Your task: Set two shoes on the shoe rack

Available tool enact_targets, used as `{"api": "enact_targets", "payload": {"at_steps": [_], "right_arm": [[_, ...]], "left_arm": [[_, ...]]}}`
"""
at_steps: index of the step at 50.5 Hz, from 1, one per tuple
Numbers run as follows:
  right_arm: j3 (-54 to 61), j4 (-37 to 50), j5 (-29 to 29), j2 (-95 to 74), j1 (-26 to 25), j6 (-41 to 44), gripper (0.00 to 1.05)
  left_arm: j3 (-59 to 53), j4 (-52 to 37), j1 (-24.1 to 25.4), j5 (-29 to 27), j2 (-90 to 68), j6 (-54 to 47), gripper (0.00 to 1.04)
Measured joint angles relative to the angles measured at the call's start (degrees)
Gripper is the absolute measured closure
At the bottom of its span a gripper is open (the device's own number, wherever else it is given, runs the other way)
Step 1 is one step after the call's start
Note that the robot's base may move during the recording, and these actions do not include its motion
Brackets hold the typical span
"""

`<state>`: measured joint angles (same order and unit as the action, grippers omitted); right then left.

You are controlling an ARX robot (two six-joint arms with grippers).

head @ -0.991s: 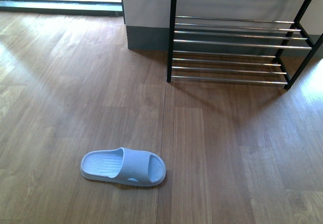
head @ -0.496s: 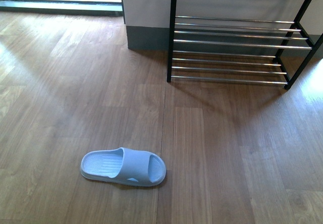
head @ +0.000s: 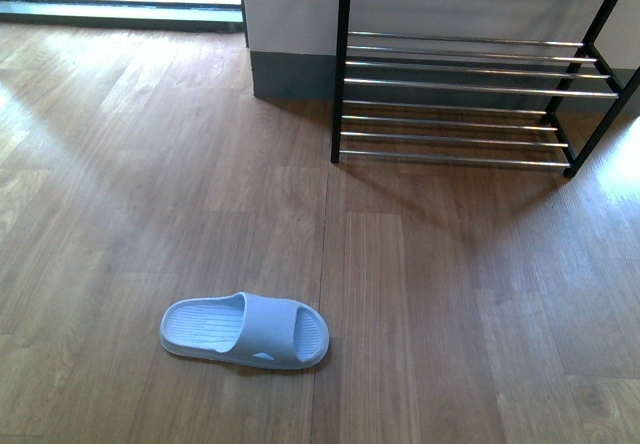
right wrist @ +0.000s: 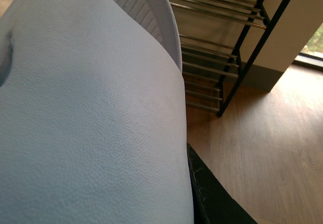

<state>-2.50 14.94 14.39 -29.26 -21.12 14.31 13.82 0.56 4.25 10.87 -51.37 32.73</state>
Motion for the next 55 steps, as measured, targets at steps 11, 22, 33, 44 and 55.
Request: {"api": "enact_targets", "payload": {"at_steps": [11, 22, 33, 44, 55], "right_arm": [[0.0, 0.0, 0.0, 0.0, 0.0, 0.0, 1.03], [0.0, 0.0, 0.0, 0.0, 0.0, 0.0, 1.03], [0.0, 0.0, 0.0, 0.0, 0.0, 0.0, 1.03], [0.0, 0.0, 0.0, 0.0, 0.0, 0.0, 1.03], [0.0, 0.0, 0.0, 0.0, 0.0, 0.0, 1.03]], "left_arm": [[12.4, -5.2, 0.3, 0.4, -31.3, -11.5, 0.09], [23.4, -3.9, 0.9, -0.2, -50.0, -24.3, 0.09], [29.7, -6.0, 2.6, 1.2, -62.1, -32.9, 0.09], [36.7, -4.6, 2.3, 6.1, -72.5, -40.1, 0.09], [45.6, 0.5, 0.7, 6.1, -80.4, -47.6, 0.09]]}}
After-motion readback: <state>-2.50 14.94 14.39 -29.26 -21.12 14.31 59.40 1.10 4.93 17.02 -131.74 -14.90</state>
